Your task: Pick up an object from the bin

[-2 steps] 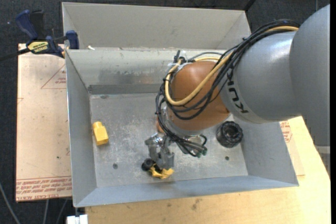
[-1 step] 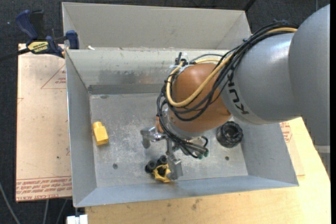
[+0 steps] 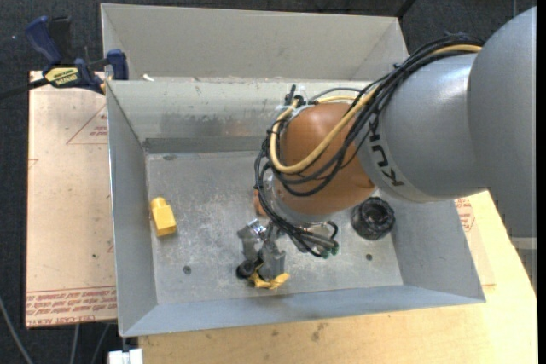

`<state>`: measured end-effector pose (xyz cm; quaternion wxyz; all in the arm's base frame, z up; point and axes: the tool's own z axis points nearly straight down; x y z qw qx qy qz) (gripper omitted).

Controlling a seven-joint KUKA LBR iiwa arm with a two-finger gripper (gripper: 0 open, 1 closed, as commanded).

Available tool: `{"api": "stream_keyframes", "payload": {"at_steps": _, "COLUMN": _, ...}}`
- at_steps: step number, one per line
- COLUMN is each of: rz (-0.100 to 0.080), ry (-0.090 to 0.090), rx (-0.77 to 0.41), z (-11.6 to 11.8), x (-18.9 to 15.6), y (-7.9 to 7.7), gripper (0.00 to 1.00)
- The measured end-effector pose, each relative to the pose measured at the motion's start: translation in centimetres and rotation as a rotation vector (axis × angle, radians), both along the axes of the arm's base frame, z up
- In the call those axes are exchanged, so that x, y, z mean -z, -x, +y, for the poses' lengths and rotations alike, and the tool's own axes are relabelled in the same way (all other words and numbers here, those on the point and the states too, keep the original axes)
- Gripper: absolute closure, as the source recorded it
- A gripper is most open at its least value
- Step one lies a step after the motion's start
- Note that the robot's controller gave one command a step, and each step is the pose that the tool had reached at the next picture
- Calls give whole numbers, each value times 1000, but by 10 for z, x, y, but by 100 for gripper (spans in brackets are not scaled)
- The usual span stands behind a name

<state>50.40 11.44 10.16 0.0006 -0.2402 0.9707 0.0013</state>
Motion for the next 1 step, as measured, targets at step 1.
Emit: {"api": "stream_keyframes", "payload": {"at_steps": 1, "rz": 0, "ry": 0, "rx": 0, "z": 0, "x": 0, "y": 0, "gripper": 100}}
